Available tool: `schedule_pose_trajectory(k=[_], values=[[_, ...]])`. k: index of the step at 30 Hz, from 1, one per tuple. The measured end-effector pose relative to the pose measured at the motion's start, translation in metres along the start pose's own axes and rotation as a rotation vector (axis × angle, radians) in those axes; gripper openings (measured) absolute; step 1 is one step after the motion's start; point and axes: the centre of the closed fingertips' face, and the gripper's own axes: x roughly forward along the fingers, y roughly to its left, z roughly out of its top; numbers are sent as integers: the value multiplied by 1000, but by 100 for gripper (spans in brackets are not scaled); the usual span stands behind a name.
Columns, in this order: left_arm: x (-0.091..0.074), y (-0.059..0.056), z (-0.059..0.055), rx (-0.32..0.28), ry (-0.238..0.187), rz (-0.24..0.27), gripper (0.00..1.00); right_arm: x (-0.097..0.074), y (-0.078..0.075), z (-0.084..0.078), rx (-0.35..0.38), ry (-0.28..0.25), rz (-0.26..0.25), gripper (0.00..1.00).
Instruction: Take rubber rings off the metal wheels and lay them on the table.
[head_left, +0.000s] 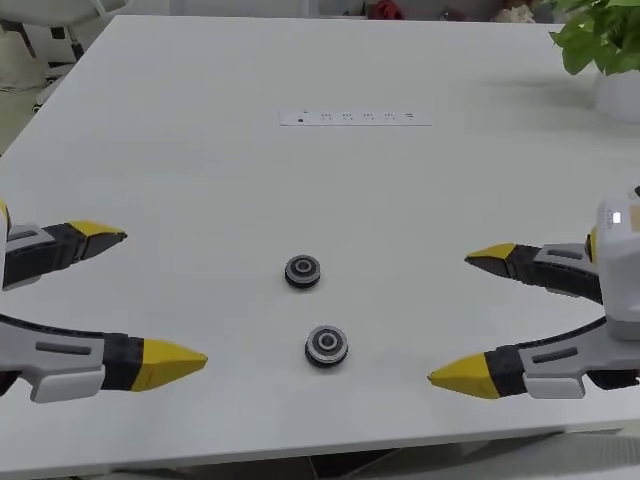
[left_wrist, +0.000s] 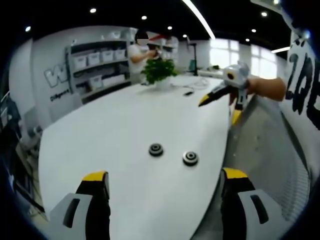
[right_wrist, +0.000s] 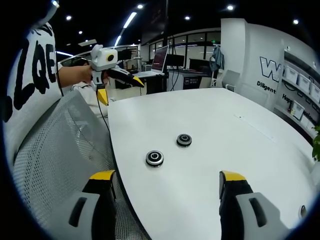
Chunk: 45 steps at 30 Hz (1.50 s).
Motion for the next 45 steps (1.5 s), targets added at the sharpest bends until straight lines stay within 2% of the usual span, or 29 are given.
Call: schedule_pose_trajectory(k=[25, 31, 45], values=[[3, 4, 7, 16, -13, -29, 88, 1, -9, 14, -24, -24, 17, 75], [6, 4, 10, 20, -17, -42, 86, 5, -10, 16, -29, -27, 24, 74], [16, 5, 15, 68, -3, -61, 84, 16, -10, 19, -72, -12, 62, 71]])
